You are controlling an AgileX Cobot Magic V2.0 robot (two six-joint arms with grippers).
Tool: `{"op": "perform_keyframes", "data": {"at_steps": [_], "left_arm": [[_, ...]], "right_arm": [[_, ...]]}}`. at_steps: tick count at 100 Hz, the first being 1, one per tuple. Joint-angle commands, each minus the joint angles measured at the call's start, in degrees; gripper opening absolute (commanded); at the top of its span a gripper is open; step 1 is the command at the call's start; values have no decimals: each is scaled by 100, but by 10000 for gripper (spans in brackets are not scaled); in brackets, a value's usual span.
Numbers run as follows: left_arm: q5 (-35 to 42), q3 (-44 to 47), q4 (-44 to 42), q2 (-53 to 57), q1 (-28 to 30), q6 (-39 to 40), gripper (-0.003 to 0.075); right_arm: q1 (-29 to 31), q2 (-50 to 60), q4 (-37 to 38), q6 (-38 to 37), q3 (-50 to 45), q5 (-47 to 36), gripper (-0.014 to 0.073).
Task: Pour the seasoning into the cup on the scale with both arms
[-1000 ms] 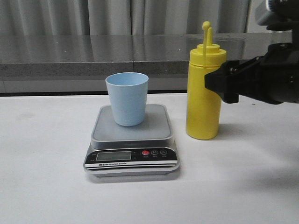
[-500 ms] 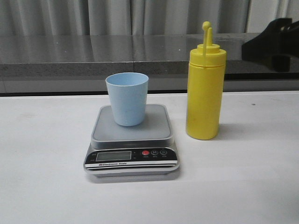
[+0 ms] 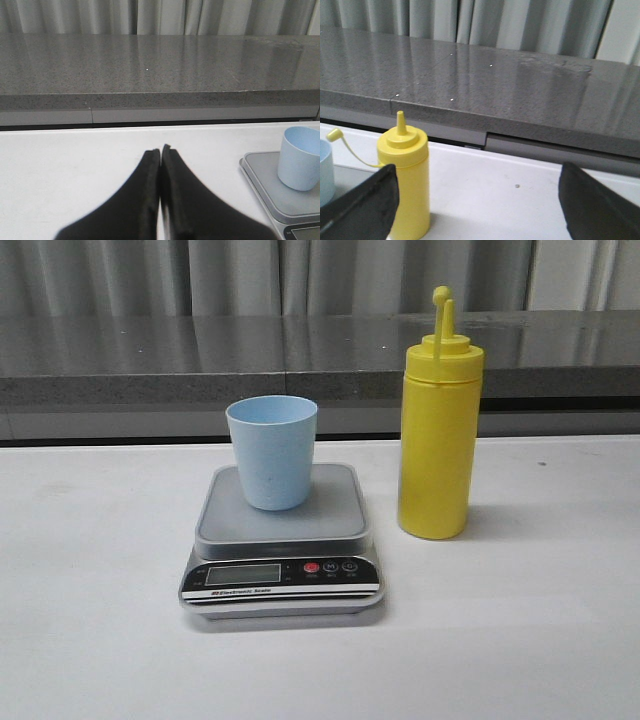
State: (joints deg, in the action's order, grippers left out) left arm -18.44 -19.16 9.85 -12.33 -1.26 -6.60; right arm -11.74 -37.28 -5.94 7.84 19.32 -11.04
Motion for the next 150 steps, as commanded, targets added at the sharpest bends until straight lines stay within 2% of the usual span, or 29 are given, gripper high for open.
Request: {"op": "perform_keyframes", "data": {"at_steps": [1,36,43,55,74,83,150], "left_arm": [[408,-152,75,-58,-3,48,-20],[408,-152,75,-58,-3,48,-20],[408,-152,75,-58,-3,48,-20],[408,-152,75,-58,-3,48,-20],[408,-152,75,-58,-3,48,-20],[408,-152,75,-58,-3,48,-20],[408,-152,75,-58,-3,48,-20]], "right_arm": [[245,384,258,82,143,-4,633],[309,1356,507,-227,143,1039,631],[309,1376,507,-227,143,1104,591],[309,1376,507,-227,143,1104,414],[309,1376,507,-227,143,1104,41],[309,1376,507,-222,143,1104,-75],[309,1376,507,-222,143,1104,-69]]}}
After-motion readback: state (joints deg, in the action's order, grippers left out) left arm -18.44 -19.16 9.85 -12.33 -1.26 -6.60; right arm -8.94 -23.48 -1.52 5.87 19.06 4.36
